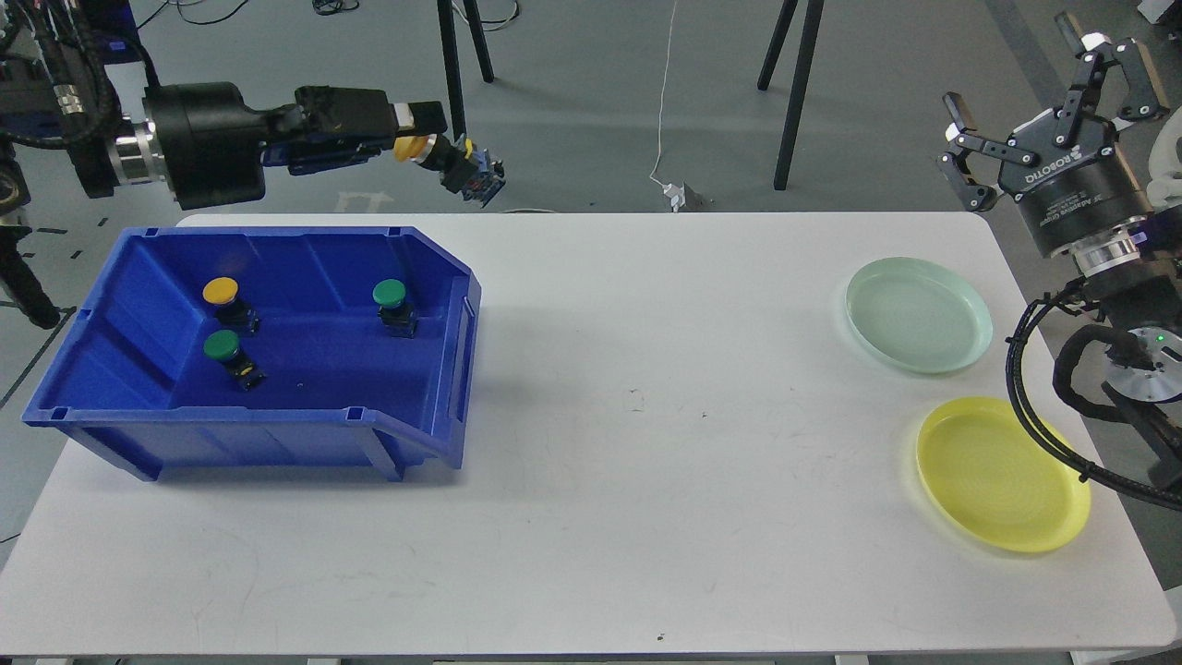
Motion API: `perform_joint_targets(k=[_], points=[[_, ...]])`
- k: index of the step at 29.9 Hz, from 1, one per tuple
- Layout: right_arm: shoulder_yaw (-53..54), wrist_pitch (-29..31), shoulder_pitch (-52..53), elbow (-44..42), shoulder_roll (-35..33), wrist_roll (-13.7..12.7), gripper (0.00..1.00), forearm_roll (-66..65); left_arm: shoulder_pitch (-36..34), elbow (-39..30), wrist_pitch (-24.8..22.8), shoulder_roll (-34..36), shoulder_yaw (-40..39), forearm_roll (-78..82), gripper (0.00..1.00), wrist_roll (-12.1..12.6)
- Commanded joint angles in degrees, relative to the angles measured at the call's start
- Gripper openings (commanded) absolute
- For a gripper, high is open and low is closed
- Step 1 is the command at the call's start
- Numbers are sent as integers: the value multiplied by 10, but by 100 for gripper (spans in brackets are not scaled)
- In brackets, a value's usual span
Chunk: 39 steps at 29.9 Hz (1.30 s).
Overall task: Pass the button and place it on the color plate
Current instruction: 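Lift the yellow button and carry it toward the right gripper, then grasp the yellow button with the right gripper from the left gripper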
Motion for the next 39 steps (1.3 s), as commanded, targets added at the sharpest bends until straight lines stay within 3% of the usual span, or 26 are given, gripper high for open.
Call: perform_joint_targets(k=[1,5,11,18,26,39], points=[[2,0,-11,13,-7,0,98,-1,28,-8,10,-95,-43,-98,11,0],[1,0,-41,60,-32,0,98,-4,72,13,84,-228,-77,-107,12,0],[-10,0,-117,191,-86,0,97,-10,117,85,113,-353,-79,-63,12,0],[-26,0,-140,286,-119,0,92,-10,137,124,114,-374,-78,-41,12,0],[-71,0,-130,301,-119,0,87,-10,148,134,127,-392,-78,-23,12,0],[-162,0,-66,300,-95,0,87,-30,149,135,130,-399,-78,-22,12,0]])
